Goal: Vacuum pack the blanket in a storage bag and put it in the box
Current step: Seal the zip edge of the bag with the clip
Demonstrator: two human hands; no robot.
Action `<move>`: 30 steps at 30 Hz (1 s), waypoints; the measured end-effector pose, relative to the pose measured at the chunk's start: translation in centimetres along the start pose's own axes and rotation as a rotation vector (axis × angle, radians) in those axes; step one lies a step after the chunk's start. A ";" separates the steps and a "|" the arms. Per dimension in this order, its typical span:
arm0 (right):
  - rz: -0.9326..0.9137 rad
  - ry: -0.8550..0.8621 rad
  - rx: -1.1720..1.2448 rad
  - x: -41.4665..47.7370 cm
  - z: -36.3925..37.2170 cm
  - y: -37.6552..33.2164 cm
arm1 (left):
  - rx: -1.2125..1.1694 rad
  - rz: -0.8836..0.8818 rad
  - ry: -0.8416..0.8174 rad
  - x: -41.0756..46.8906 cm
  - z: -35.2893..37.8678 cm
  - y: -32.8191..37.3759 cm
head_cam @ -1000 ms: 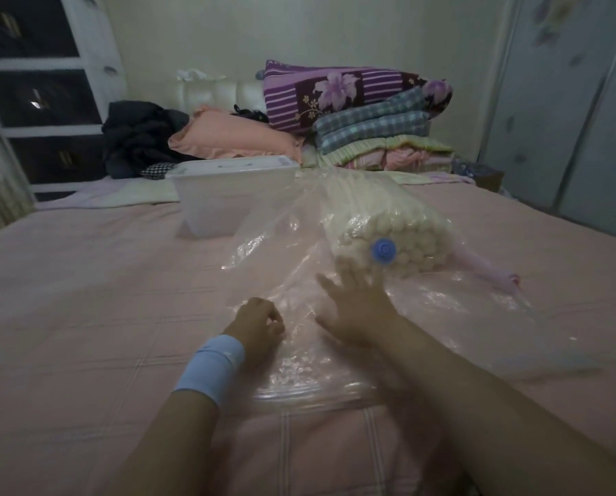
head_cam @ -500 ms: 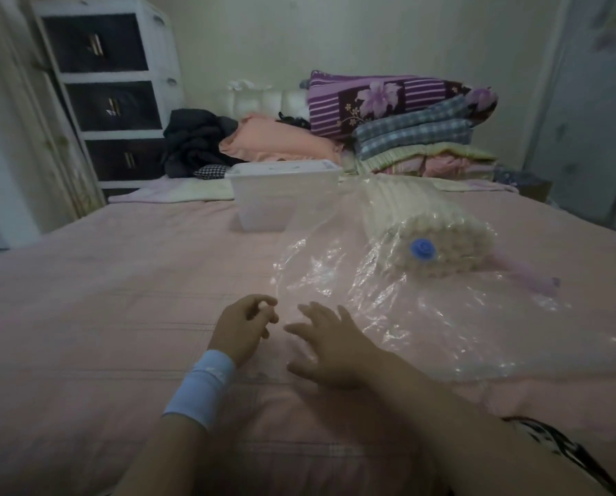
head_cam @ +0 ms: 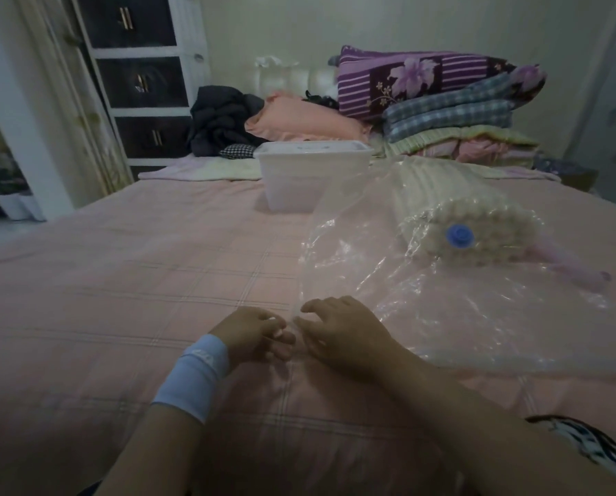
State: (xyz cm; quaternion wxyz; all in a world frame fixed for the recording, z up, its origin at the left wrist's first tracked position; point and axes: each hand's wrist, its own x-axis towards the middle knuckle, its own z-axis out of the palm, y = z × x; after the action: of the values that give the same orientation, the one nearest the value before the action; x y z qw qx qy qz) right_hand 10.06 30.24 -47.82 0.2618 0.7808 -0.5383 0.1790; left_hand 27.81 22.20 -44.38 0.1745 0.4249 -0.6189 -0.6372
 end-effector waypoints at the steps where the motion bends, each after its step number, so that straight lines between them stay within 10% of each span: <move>1: -0.026 0.007 -0.036 0.4 -0.2 -0.2 | -0.013 -0.018 -0.036 -0.2 0.1 0.0; 13: -0.078 0.106 -0.232 0.2 -2.5 -2.8 | -0.014 -0.034 -0.050 -1.7 -0.3 -0.4; 17: 0.390 0.171 0.193 -0.5 -4.6 -6.8 | -0.120 0.041 -0.033 -2.2 -0.2 -0.3; 21: 1.055 -0.214 0.995 0.4 -5.2 -9.1 | -0.159 0.132 -0.072 -2.9 0.0 -0.3; 30: 1.517 0.320 1.646 2.4 -3.6 -9.7 | -0.369 0.063 -0.017 -3.6 -0.2 -0.1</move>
State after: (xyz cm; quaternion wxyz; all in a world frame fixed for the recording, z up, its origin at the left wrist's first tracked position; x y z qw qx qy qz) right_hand 19.98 33.35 -45.63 -0.4424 0.1552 -0.5518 0.6897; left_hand 30.08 24.78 -43.26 0.2640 0.3608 -0.5060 -0.7376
